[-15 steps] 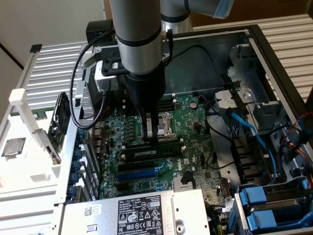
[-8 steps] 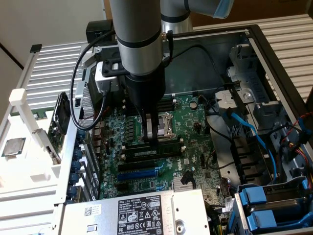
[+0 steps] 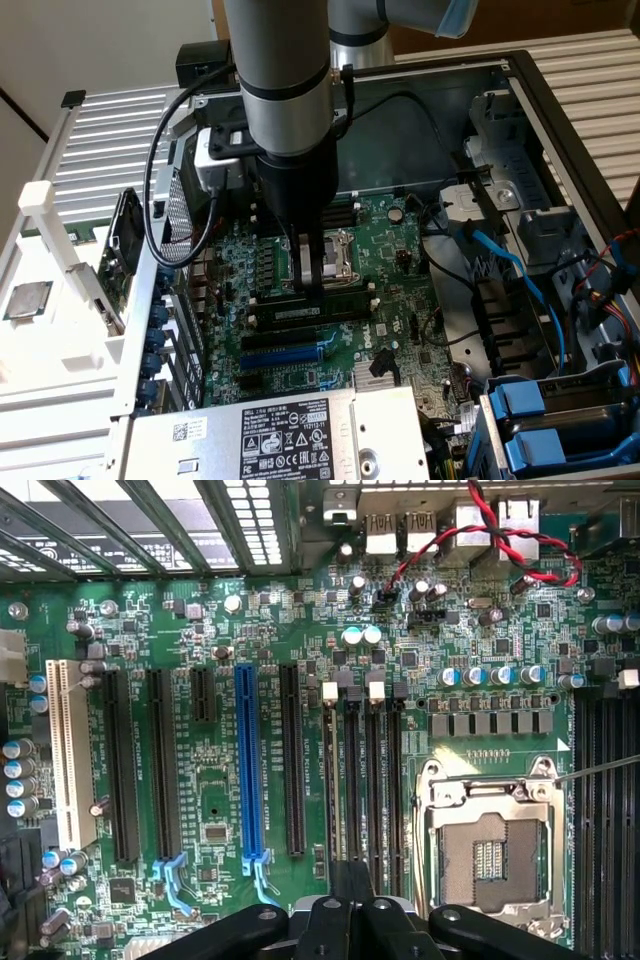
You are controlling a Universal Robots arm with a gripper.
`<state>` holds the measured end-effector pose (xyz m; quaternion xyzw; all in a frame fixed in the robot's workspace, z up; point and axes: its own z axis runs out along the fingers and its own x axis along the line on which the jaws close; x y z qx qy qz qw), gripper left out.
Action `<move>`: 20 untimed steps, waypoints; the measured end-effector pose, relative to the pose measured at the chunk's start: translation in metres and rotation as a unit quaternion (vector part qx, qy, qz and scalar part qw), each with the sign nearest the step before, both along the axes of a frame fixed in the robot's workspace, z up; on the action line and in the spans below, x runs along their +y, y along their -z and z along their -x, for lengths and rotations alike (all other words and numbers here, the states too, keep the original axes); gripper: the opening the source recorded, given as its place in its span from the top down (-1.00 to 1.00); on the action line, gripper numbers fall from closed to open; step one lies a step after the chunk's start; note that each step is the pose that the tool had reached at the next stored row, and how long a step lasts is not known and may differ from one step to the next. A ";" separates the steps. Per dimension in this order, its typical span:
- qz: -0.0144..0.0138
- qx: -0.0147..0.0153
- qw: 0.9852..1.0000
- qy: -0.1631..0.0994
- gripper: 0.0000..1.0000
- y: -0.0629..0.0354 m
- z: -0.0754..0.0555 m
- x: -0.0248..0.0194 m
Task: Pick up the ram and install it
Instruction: 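Press down the ram until it locks into place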
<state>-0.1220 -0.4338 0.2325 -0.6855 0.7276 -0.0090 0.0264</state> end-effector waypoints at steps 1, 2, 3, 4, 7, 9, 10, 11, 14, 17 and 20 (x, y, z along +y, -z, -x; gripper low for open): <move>0.000 0.000 1.000 0.000 0.79 0.0003 0.000 0.0000; 0.000 0.000 1.000 0.000 0.79 0.0003 0.000 0.0000; 0.000 0.000 1.000 0.000 0.79 0.0004 0.000 0.0000; 0.000 0.000 1.000 0.000 0.79 0.0005 0.000 0.0000; 0.000 0.000 1.000 0.000 0.79 0.0009 0.000 0.0000; 0.000 0.000 1.000 0.000 0.79 0.0014 0.000 0.0000; 0.000 0.000 1.000 0.000 0.79 0.0015 0.000 0.0000; 0.000 0.000 1.000 0.000 0.79 0.0017 0.000 0.0000; 0.000 0.000 1.000 0.000 0.79 0.0024 0.000 0.0000; 0.000 0.000 1.000 0.000 0.79 0.0031 0.000 0.0000; 0.000 0.000 1.000 0.000 0.79 0.0042 0.000 0.0000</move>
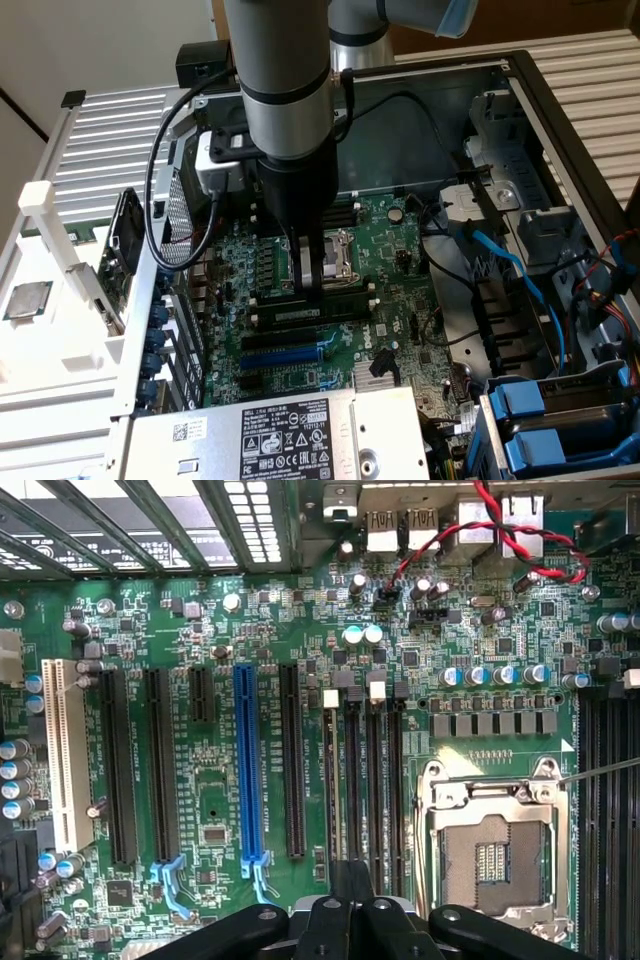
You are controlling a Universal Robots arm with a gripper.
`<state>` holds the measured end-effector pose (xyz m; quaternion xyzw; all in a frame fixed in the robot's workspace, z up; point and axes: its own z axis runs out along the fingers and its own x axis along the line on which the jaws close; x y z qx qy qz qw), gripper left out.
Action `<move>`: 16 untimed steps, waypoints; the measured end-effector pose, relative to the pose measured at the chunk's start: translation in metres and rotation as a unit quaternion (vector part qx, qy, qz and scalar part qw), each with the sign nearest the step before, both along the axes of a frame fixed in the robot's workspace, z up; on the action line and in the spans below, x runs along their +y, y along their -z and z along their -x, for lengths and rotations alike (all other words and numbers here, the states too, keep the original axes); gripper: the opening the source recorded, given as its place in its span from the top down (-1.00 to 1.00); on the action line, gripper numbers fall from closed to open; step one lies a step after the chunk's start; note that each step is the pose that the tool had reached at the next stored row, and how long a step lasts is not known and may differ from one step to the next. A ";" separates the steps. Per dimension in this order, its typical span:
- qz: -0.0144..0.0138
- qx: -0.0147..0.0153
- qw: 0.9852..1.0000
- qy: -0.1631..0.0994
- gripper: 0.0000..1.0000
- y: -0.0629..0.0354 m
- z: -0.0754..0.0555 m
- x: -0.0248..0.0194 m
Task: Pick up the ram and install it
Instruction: 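Press down the ram until it locks into place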
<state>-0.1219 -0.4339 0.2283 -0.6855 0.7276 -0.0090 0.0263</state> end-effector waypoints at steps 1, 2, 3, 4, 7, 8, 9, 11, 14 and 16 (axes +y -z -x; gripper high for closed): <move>0.000 0.000 1.000 0.000 0.79 0.0001 0.000 0.0000; 0.000 0.000 1.000 0.000 0.79 0.0003 0.000 0.0000; 0.000 0.000 1.000 0.000 0.79 0.0005 0.000 0.0000; 0.000 0.000 1.000 0.000 0.79 0.0005 0.000 0.0000; 0.000 0.000 1.000 0.000 0.79 0.0014 0.000 0.0000; 0.000 0.000 1.000 0.000 0.79 0.0016 0.000 0.0000; 0.000 0.000 1.000 0.000 0.79 0.0016 0.000 0.0000; 0.000 0.000 1.000 0.000 0.79 0.0008 0.000 0.0001; 0.000 0.000 1.000 0.000 0.79 -0.0035 0.000 0.0001; 0.000 0.000 1.000 0.000 0.79 -0.0158 0.000 0.0000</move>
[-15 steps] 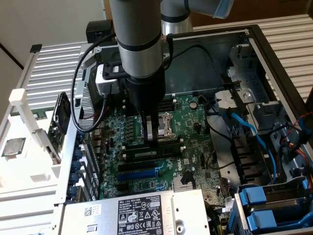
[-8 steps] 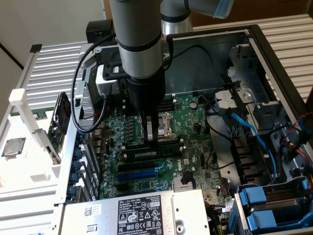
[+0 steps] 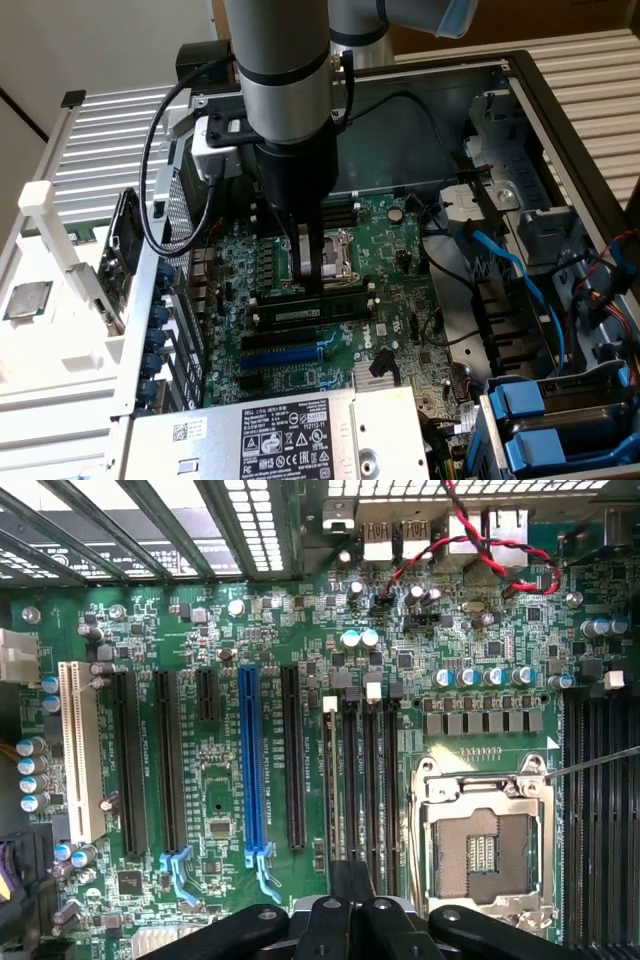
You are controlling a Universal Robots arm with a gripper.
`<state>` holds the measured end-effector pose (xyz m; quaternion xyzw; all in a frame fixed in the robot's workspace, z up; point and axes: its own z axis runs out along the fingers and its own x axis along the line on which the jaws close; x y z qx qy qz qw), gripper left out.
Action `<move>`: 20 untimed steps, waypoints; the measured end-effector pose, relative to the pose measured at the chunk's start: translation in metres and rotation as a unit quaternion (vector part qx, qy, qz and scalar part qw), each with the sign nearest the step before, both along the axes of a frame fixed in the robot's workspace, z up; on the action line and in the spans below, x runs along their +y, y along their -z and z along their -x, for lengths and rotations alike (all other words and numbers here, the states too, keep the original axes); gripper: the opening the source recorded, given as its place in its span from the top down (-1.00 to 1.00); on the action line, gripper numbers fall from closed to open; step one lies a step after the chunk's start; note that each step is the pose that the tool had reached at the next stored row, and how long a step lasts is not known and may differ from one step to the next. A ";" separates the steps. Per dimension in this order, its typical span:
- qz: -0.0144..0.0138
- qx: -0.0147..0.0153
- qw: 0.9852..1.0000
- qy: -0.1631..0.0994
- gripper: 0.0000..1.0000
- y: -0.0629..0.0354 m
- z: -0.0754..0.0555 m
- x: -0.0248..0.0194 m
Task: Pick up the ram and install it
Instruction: 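Press down the ram until it locks into place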
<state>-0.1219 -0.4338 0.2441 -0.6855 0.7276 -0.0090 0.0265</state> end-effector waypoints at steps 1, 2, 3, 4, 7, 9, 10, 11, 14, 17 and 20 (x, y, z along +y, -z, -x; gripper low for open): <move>0.000 0.000 1.000 0.000 0.79 -0.0028 0.000 0.0000; 0.000 0.000 1.000 0.000 0.79 -0.0052 0.000 0.0000; 0.000 0.000 1.000 0.000 0.79 -0.0092 0.000 0.0000; 0.000 0.000 1.000 0.000 0.79 -0.0103 0.000 0.0000; 0.000 0.000 1.000 0.000 0.79 -0.0110 0.000 0.0000; 0.000 0.000 1.000 0.000 0.79 -0.0110 0.000 0.0000; 0.000 0.000 1.000 0.000 0.79 -0.0110 0.000 0.0000; 0.000 0.000 1.000 0.000 0.79 -0.0110 0.000 0.0000; 0.000 0.000 1.000 0.016 0.79 -0.0111 0.000 -0.0001; 0.000 0.000 0.999 0.038 0.79 -0.0110 0.000 0.0000; 0.000 0.000 0.998 0.060 0.79 -0.0110 0.000 0.0000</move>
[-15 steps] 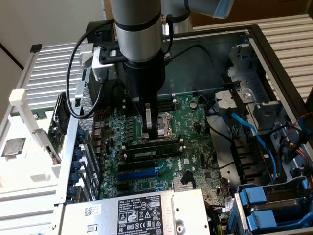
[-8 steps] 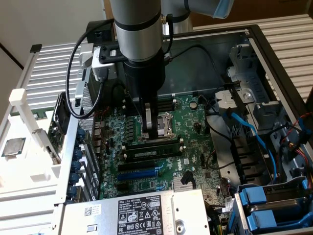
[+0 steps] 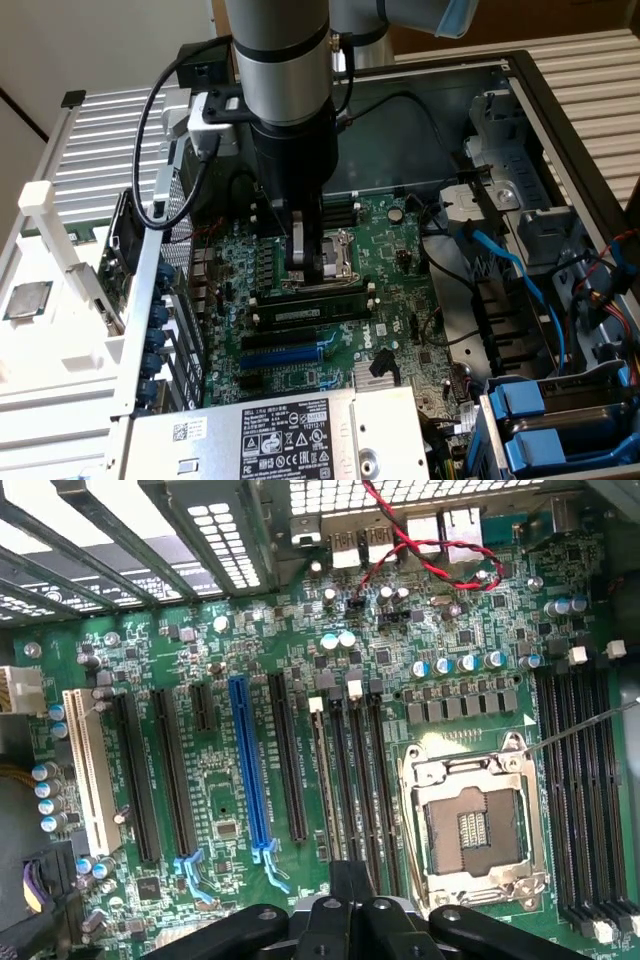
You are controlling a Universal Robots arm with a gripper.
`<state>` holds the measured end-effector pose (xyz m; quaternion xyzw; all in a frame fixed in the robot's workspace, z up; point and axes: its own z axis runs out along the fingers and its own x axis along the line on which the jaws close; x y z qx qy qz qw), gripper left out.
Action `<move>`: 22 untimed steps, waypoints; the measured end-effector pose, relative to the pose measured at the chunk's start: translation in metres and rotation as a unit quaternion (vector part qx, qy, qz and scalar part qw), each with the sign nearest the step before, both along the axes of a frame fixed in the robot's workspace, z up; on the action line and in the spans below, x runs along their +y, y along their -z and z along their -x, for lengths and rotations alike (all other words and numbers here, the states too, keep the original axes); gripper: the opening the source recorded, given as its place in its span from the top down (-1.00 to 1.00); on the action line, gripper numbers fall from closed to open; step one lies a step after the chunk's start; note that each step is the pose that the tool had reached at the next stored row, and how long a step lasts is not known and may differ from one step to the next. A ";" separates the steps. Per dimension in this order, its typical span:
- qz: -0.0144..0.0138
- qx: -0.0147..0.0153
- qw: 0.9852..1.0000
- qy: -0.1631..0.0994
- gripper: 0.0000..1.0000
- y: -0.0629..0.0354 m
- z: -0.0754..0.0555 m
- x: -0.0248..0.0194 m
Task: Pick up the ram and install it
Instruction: 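Press down the ram until it locks into place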
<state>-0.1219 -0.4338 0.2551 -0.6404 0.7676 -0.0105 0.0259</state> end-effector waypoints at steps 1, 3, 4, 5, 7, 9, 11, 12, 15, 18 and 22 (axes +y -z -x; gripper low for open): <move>0.000 0.000 1.000 0.015 0.79 0.0000 0.000 0.0000; 0.000 0.000 1.000 0.029 0.79 0.0000 0.000 0.0000; 0.000 0.000 0.999 0.043 0.79 0.0000 0.000 0.0000; 0.000 0.000 0.999 0.050 0.79 0.0000 0.000 0.0000; 0.000 0.000 0.998 0.064 0.79 0.0000 0.000 0.0000; 0.000 0.000 0.997 0.077 0.79 0.0000 0.000 0.0000; 0.000 0.000 0.996 0.085 0.79 -0.0002 0.000 0.0000; 0.000 0.000 0.995 0.095 0.79 -0.0008 0.000 0.0000; 0.000 0.000 0.994 0.107 0.79 -0.0012 0.000 0.0000; 0.000 0.000 0.993 0.121 0.79 -0.0017 0.000 0.0000; 0.000 0.000 0.990 0.143 0.79 -0.0024 0.000 0.0000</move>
